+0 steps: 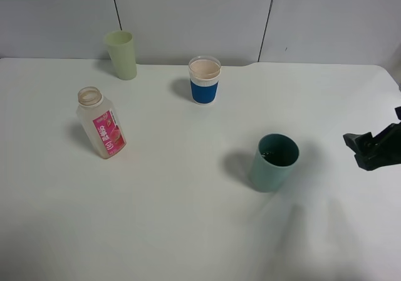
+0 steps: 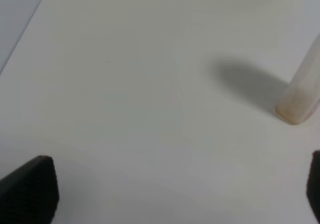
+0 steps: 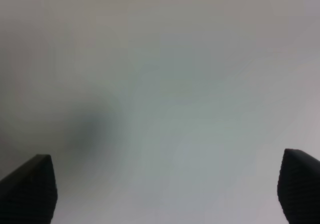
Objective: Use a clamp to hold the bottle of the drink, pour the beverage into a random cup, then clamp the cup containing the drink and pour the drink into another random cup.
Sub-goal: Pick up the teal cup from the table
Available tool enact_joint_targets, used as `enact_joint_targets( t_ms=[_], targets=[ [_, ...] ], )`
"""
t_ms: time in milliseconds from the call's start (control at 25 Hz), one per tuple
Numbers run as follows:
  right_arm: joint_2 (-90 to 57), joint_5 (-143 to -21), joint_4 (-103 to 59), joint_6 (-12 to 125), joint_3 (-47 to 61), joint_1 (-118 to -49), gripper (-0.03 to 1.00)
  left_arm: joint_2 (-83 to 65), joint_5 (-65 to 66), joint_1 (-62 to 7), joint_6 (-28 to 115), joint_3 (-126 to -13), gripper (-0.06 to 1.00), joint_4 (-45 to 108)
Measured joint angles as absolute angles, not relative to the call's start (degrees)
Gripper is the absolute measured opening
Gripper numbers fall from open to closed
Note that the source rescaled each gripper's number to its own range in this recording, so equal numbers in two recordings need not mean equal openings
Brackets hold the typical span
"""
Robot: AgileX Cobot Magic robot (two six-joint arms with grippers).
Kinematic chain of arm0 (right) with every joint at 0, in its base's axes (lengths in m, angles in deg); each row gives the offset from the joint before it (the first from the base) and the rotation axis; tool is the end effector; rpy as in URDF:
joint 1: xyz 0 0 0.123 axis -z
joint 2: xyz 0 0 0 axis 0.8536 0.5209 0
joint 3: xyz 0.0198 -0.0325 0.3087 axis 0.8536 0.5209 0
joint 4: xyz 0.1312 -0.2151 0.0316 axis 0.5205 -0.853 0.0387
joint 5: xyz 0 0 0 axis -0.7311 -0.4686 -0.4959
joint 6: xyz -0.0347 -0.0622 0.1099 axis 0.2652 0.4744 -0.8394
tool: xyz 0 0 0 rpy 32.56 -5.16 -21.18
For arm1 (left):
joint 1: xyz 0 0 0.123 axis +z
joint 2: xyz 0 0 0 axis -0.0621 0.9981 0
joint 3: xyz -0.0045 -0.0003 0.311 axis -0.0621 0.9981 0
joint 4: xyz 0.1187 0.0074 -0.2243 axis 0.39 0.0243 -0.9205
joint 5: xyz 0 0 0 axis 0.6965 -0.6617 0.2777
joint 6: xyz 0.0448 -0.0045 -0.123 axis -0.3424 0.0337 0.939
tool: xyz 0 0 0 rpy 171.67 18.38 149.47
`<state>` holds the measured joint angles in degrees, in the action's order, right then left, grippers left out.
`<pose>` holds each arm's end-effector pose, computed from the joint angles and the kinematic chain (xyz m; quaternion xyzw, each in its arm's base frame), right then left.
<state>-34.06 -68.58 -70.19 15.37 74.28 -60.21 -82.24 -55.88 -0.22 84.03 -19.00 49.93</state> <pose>0.1784 0.0108 0.1865 -0.1918 0.8656 -0.0621 0.4583 0.0049 0.0095 0.2636 -0.0754 0.8443 0.0252 0.5299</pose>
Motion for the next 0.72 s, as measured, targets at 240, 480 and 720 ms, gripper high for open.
enact_joint_targets(
  t_ms=[240,480,720],
  targets=[
    [-33.95,-62.68,-88.97,-2.88,74.93,-60.21,0.64,-82.24,-55.88,-0.22,84.03,-19.00,1.00,49.93],
    [-29.89,-61.49,-91.29,-4.61,74.93,-60.21,0.64,-82.24,-55.88,-0.22,84.03,-19.00,1.00,49.93],
    [-25.30,-60.32,-91.34,-5.74,74.93,-60.21,0.64,-82.24,-55.88,-0.22,84.03,-19.00,1.00,49.93]
  ],
)
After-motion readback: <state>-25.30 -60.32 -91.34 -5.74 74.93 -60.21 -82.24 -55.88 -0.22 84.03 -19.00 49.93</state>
